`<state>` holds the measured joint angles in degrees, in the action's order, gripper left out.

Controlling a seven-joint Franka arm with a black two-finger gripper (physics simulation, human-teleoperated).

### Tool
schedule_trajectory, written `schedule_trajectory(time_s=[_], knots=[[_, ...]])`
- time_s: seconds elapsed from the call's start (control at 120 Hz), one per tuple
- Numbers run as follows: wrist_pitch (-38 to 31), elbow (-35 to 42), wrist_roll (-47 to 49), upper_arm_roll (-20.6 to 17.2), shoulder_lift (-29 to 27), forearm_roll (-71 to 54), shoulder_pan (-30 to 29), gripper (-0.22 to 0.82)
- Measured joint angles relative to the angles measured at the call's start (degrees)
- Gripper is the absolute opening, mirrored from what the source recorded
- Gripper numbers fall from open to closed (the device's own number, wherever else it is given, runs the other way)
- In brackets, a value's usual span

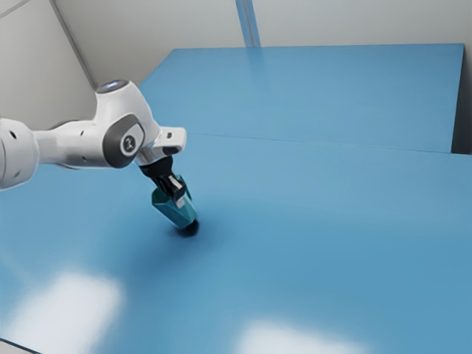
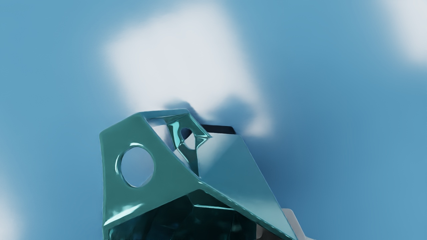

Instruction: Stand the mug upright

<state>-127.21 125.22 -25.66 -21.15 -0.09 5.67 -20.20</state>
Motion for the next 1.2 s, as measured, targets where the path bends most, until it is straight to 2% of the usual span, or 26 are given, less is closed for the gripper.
schedule_trajectory(time_s=[0.333,0.517,0.667,0.883,1.0,1.2], knots=[[-2.89,2.01,5.46,-0.56,1.03,-0.84,4.06,-0.18],[-3.55,2.64,7.13,-0.98,0.90,-1.31,3.63,0.22],[-3.77,2.84,8.15,-1.66,0.31,-1.41,1.74,0.42],[-1.55,1.14,9.24,-3.17,-4.72,-1.47,-1.65,0.54],[2.56,-4.44,9.60,-2.79,-5.43,-1.45,-1.45,0.57],[14.00,-19.13,10.68,-2.40,-4.11,-1.68,-1.72,0.59]])
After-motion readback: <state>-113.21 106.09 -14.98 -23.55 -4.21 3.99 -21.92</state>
